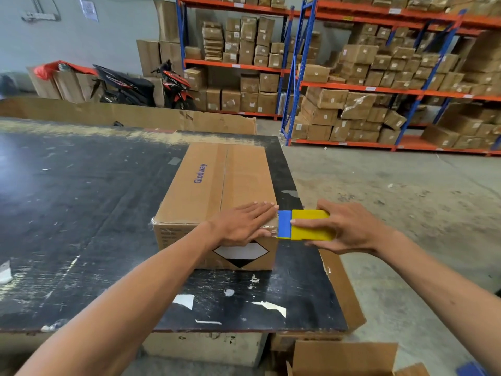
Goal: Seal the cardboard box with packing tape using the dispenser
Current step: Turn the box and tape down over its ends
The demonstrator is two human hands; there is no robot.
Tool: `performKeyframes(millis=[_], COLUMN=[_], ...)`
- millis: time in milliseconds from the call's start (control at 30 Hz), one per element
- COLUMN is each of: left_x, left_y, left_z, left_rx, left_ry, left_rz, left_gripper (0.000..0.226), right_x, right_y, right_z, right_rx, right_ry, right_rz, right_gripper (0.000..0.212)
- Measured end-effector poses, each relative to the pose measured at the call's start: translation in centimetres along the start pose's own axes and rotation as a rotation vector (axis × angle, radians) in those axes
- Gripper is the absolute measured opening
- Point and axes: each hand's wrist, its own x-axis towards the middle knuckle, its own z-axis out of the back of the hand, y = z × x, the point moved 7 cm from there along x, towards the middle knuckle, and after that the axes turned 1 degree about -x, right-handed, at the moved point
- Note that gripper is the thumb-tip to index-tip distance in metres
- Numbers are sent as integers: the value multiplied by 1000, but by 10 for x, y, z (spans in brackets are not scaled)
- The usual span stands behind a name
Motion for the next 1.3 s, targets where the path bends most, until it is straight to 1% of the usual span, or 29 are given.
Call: performKeyframes(millis=[133,233,367,533,600,700,767,833,867,933,967,1033,1067,1133,1233,1300], left_x=[-1,0,0,1,3,3,2,6,11,23,30,39,41,40,34,37], left_y=[1,0,-1,-1,-2,-2,-4,-12,-17,-26,-30,-34,-33,-24,-6,-2], left_z=[1,1,-1,-1,-1,-1,2,9,13,15,14,6,4,5,2,0], left_rx=[-11,3,29,91,98,89,94,87,71,40,61,103,96,-3,-264,-279], left_ry=[-3,20,31,40,31,28,24,-22,-70,-167,-189,-167,-143,-130,-100,-54], left_rz=[19,22,30,56,56,58,77,113,165,346,443,585,632,732,968,1029], left_gripper=[83,84,85,86,89,92,88,82,80,76,72,65,66,74,91,93], right_x=[-22,-32,-8,-1,-3,-3,-5,-8,-9,-9,-9,-10,-11,-12,-17,-23], right_y=[-19,-27,-11,1,8,21,27,28,26,19,15,8,5,2,4,4], right_z=[6,-2,-31,-40,-39,-40,-48,-57,-60,-61,-60,-57,-55,-51,-52,-56], right_rx=[-24,-2,-79,-170,-197,-250,-261,-251,-246,-236,-228,-205,-200,-192,-184,-140], right_ry=[49,50,50,72,62,68,86,114,124,135,140,141,124,74,31,22], right_rz=[-20,-53,-45,-48,-32,-37,-39,-57,-80,-131,-160,-213,-233,-268,-318,-382], right_gripper=[55,57,52,59,56,45,44,45,46,50,52,55,54,53,52,47])
